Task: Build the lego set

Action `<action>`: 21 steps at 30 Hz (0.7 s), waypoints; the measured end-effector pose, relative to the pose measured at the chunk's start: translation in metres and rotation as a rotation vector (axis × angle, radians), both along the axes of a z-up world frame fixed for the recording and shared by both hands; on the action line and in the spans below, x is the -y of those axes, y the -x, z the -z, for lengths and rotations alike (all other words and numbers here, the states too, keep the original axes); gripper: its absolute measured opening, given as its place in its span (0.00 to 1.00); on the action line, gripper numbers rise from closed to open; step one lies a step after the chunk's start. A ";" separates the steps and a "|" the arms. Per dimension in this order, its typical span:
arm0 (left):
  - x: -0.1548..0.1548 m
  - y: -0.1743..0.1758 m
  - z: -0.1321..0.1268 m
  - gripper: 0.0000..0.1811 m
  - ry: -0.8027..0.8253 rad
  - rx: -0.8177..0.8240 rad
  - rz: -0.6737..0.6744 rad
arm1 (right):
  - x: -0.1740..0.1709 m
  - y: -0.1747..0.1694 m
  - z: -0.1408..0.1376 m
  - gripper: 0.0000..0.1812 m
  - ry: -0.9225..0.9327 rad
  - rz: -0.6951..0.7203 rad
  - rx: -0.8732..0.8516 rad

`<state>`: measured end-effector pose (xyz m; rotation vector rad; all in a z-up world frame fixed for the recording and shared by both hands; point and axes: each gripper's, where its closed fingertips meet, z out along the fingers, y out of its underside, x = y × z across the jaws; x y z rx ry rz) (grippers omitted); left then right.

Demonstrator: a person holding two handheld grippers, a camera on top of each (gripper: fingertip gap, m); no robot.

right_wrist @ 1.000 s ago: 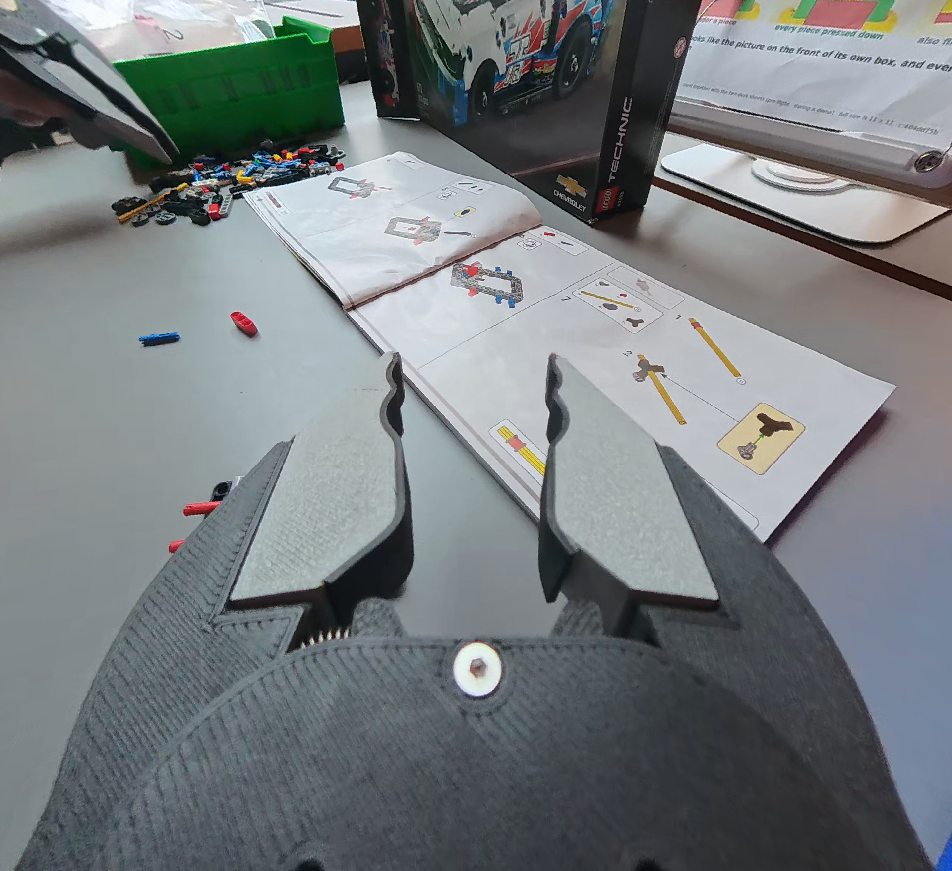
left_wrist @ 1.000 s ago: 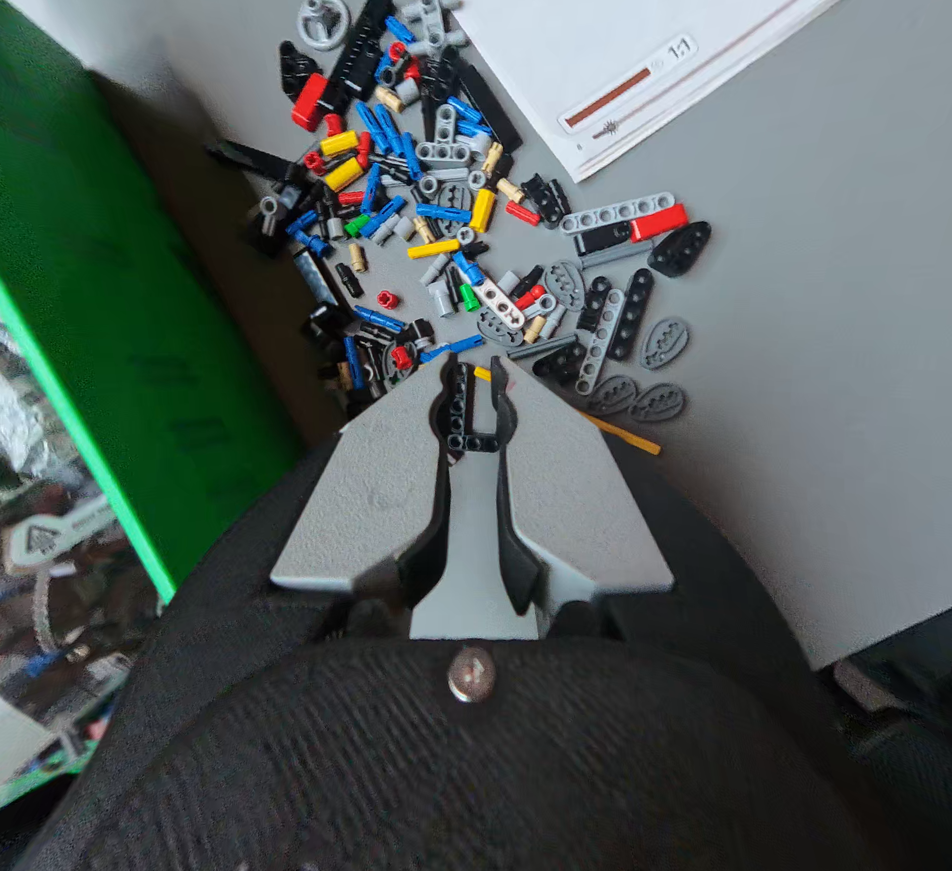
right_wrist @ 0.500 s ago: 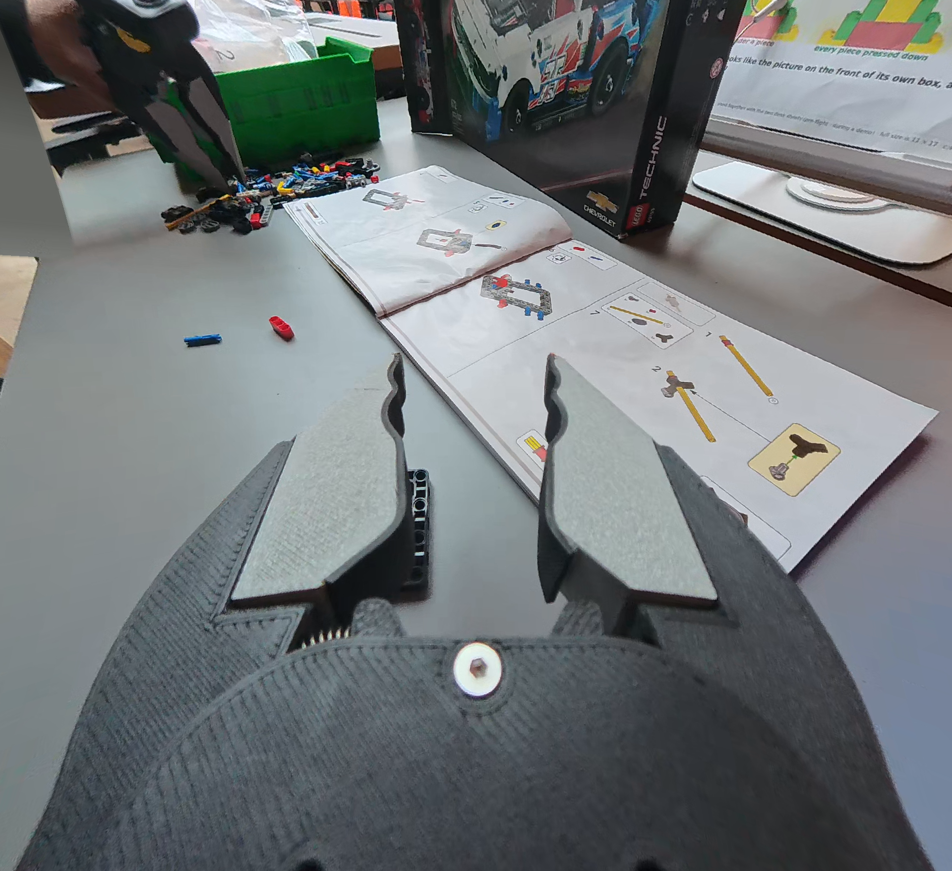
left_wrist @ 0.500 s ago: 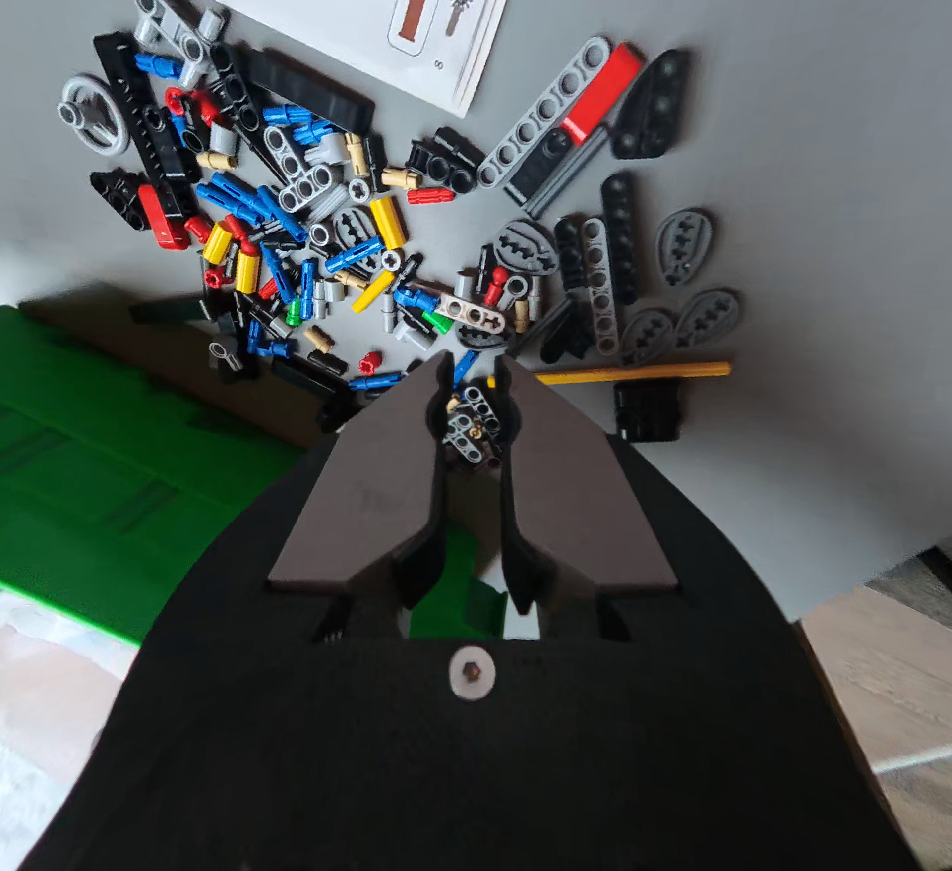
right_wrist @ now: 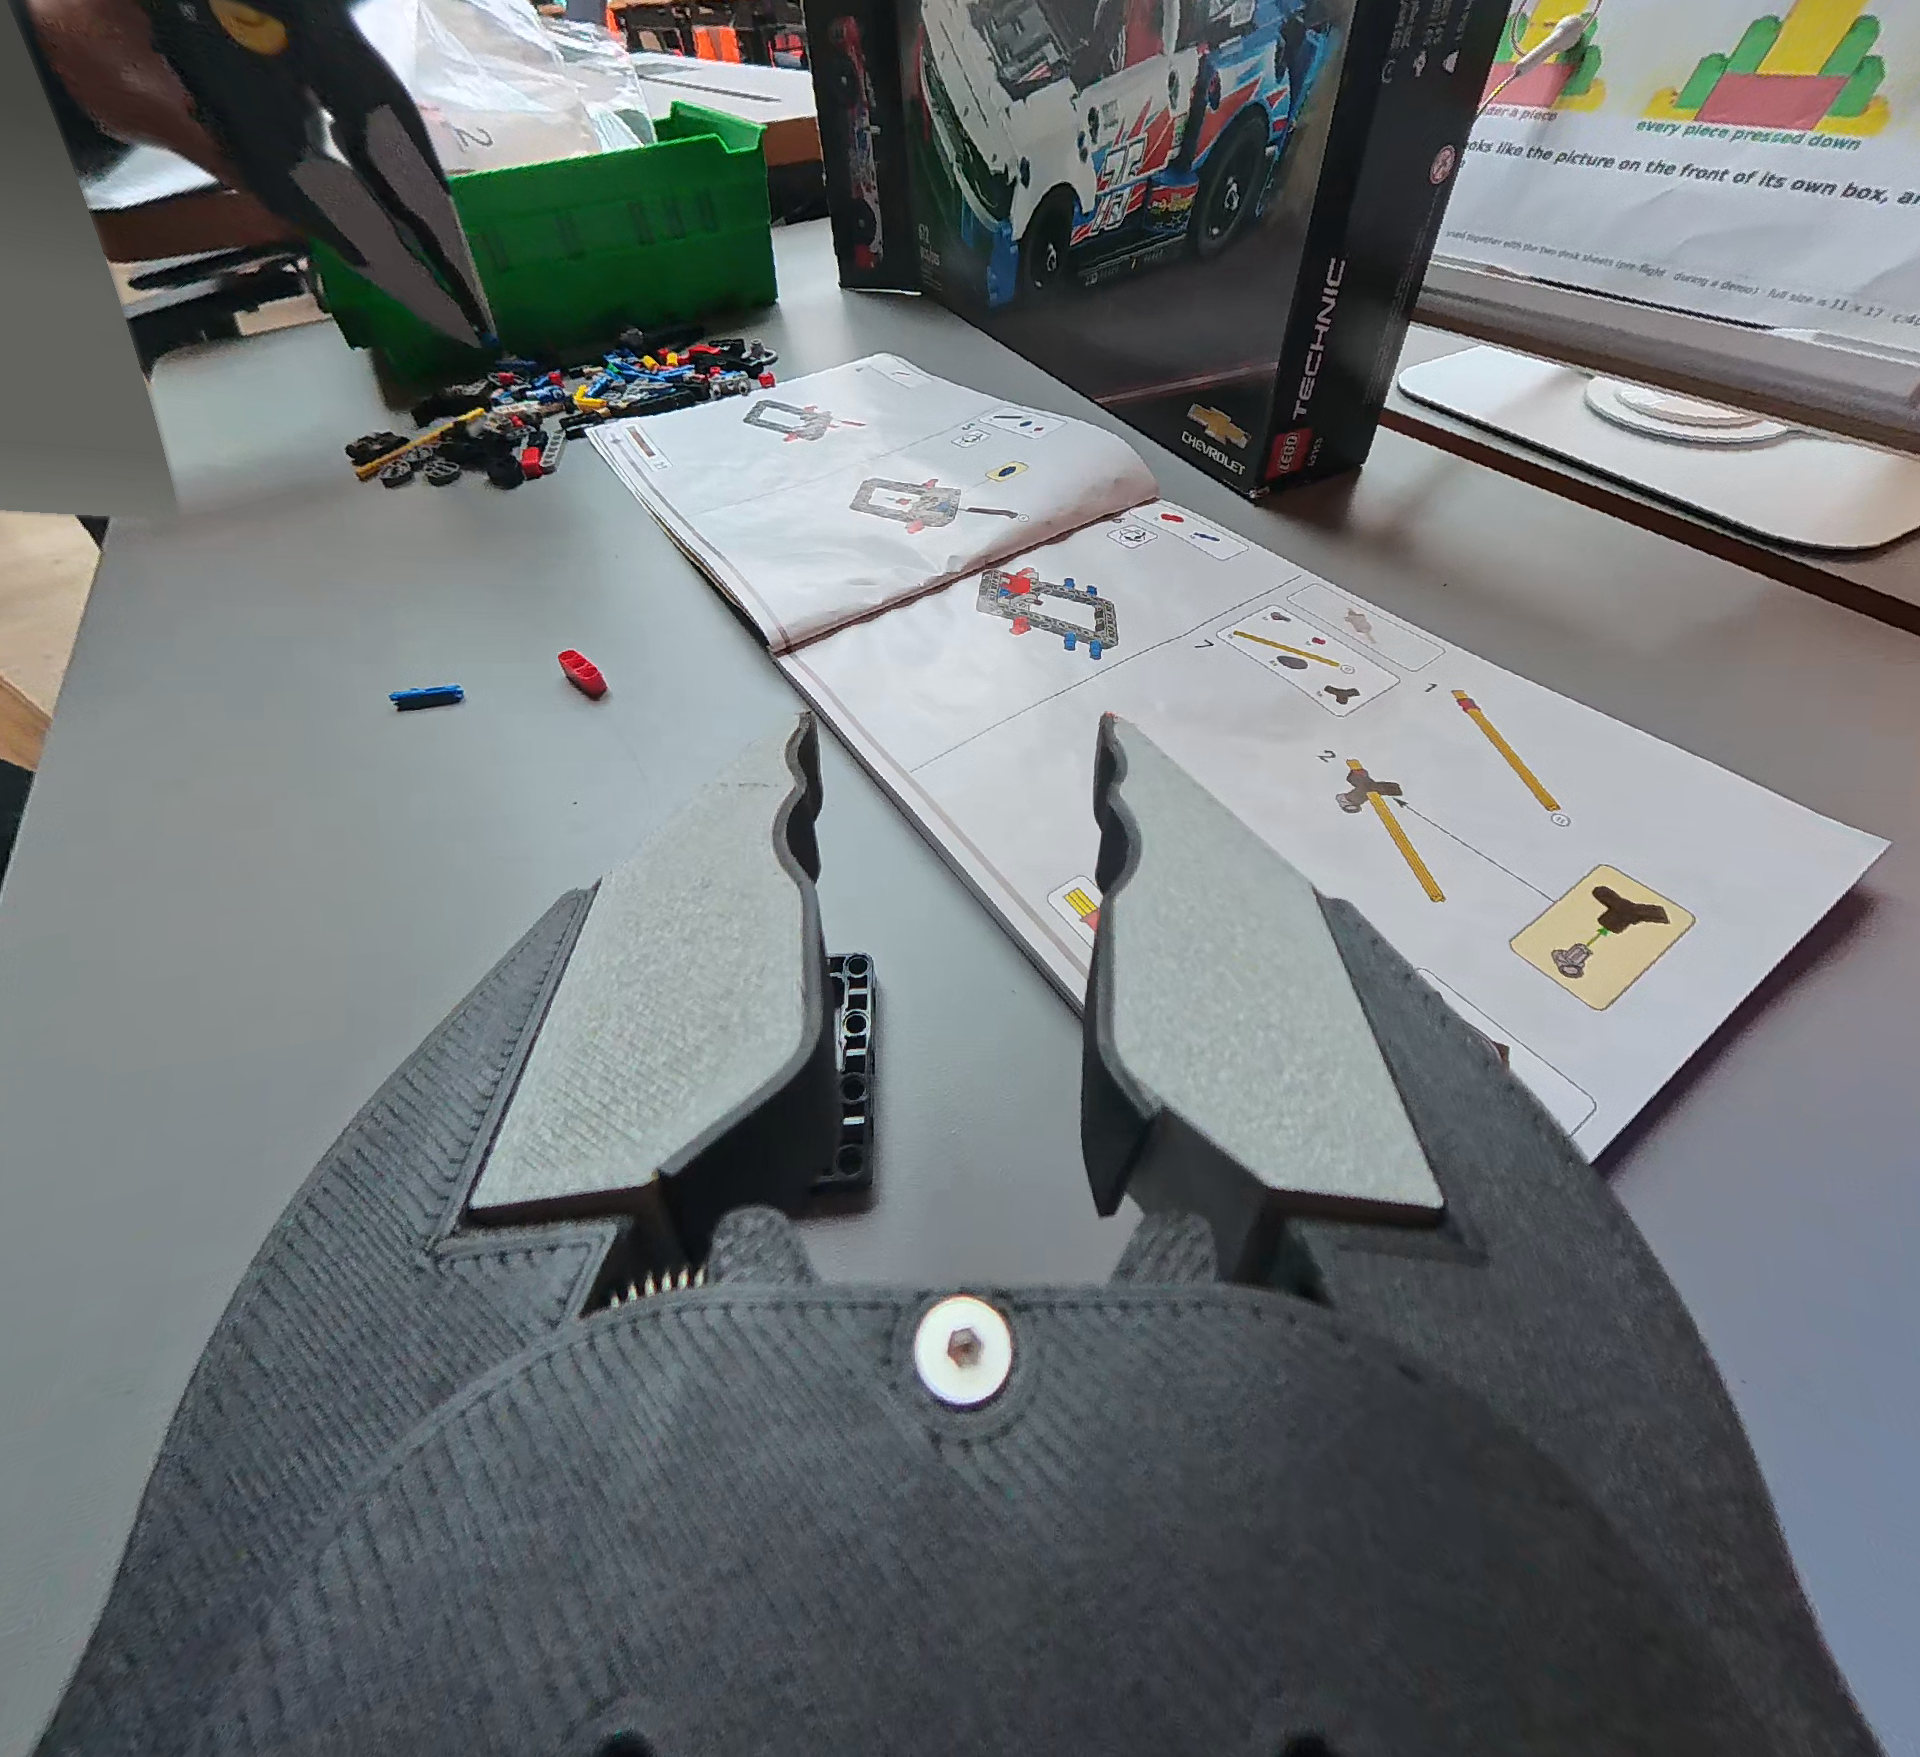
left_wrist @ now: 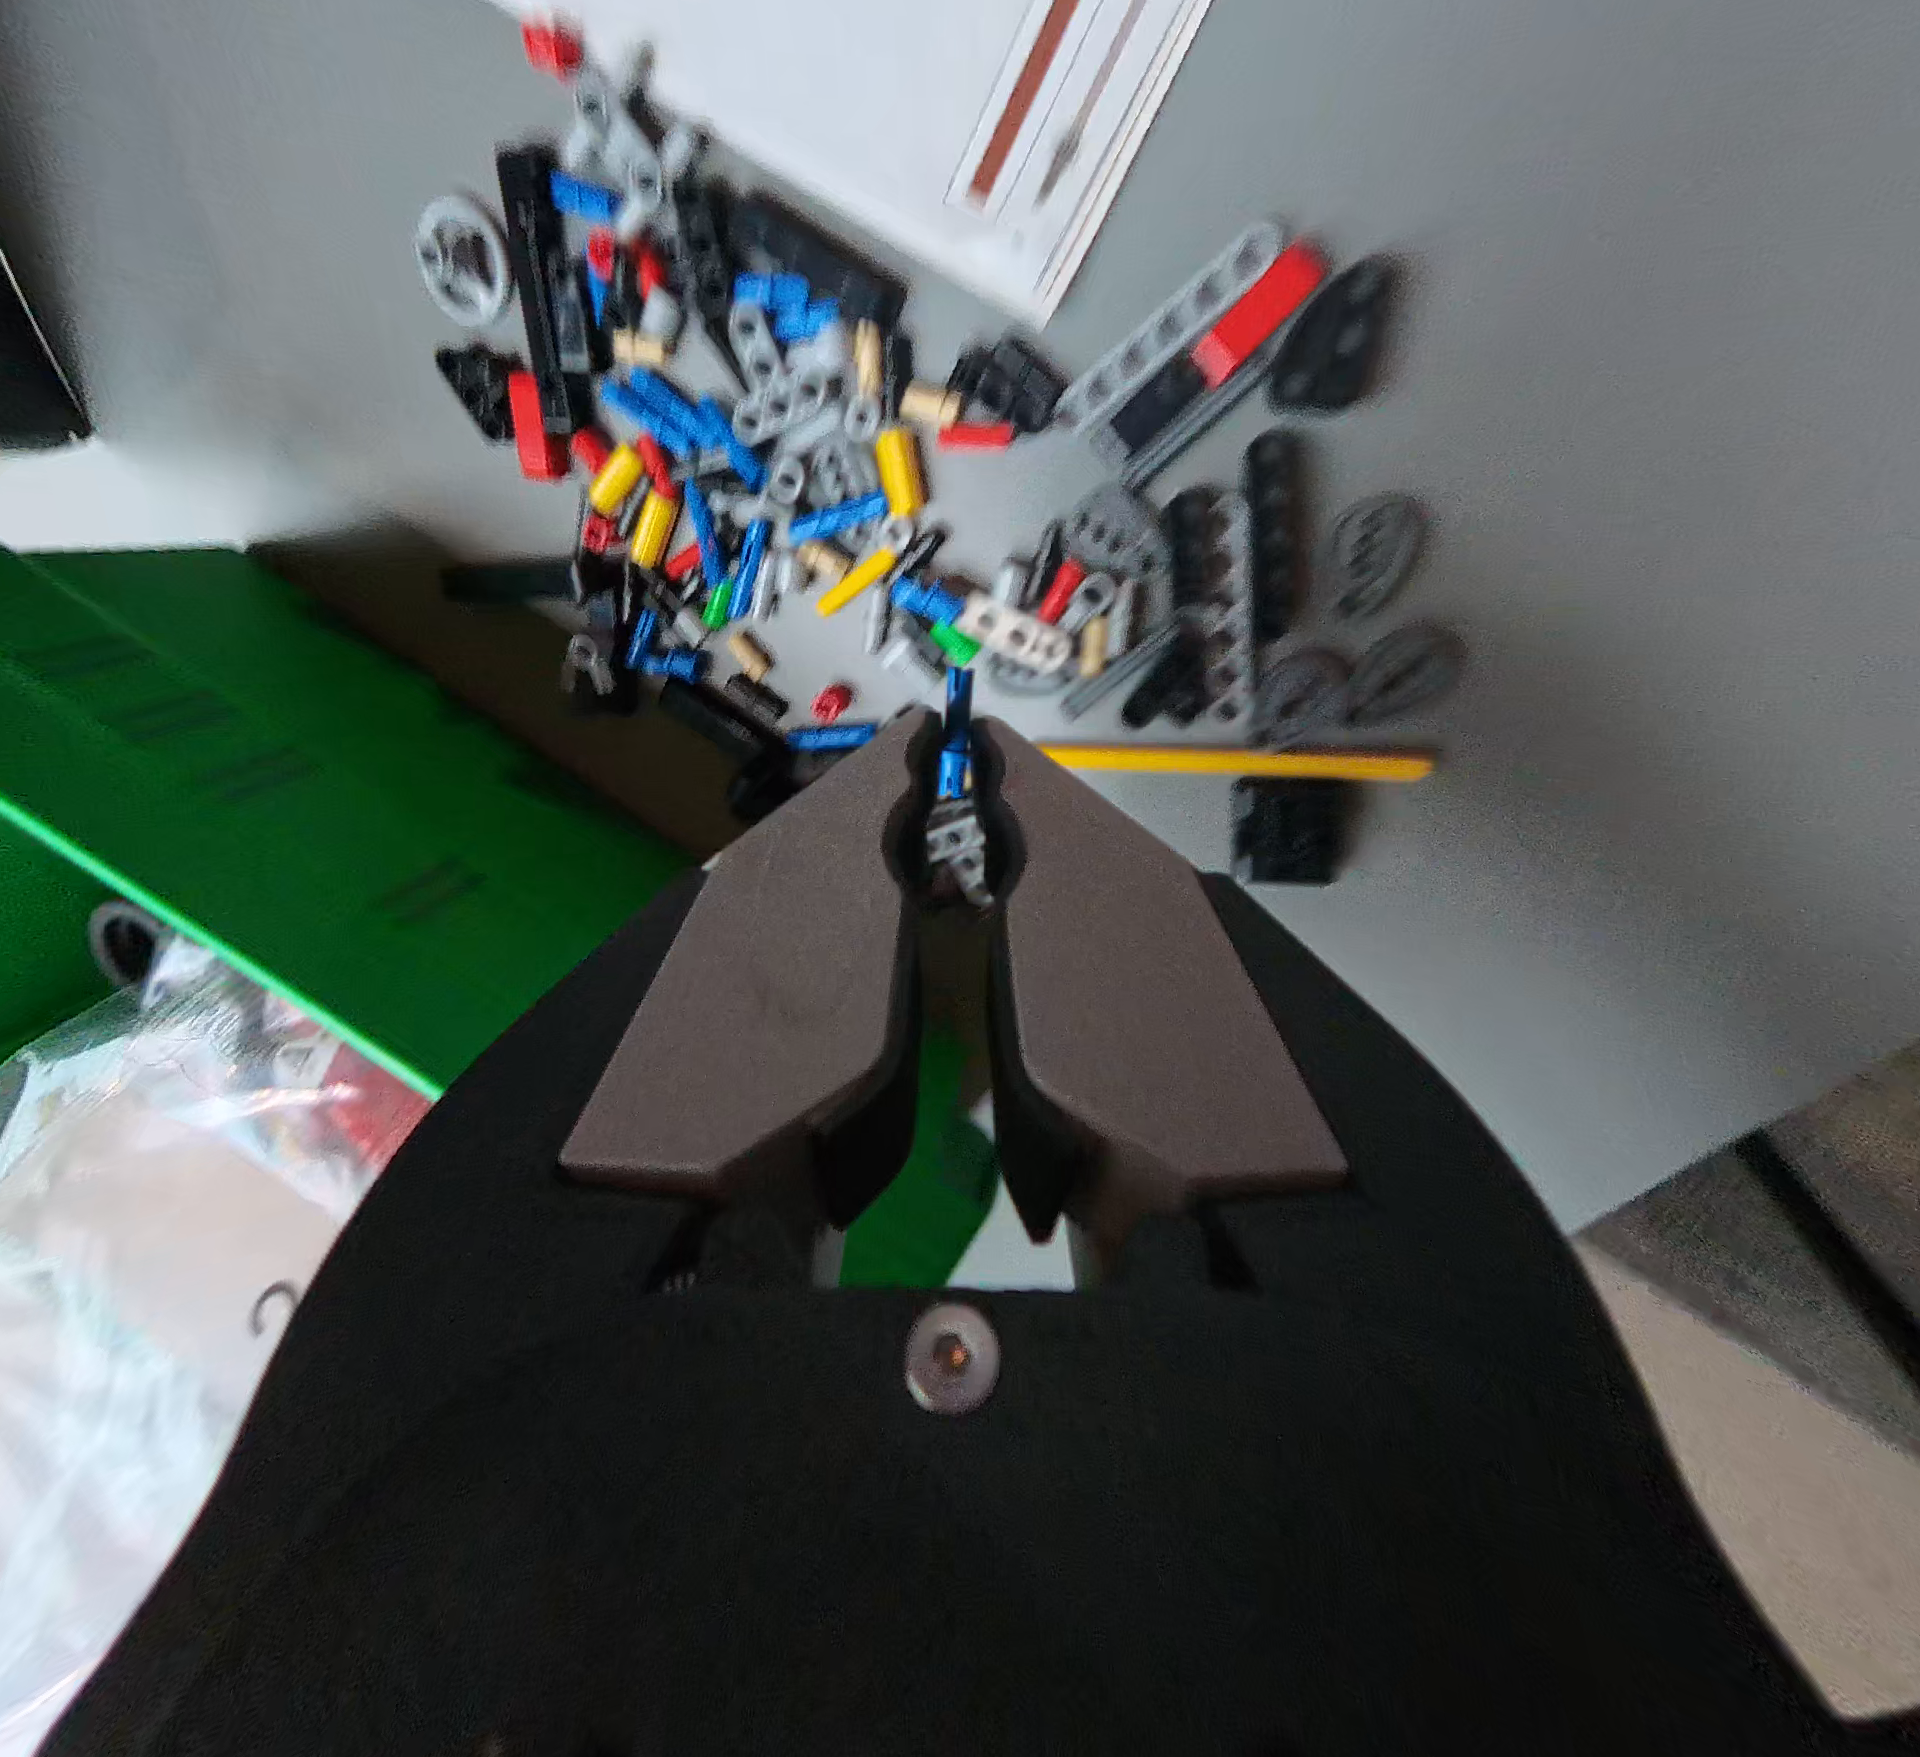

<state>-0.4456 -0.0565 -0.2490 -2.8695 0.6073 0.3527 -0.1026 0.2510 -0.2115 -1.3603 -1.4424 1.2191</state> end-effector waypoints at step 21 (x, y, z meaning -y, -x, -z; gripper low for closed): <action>-0.083 -0.243 0.041 0.13 -0.194 0.576 0.177 | 0.006 -0.005 -0.010 0.25 -0.032 -0.004 -0.031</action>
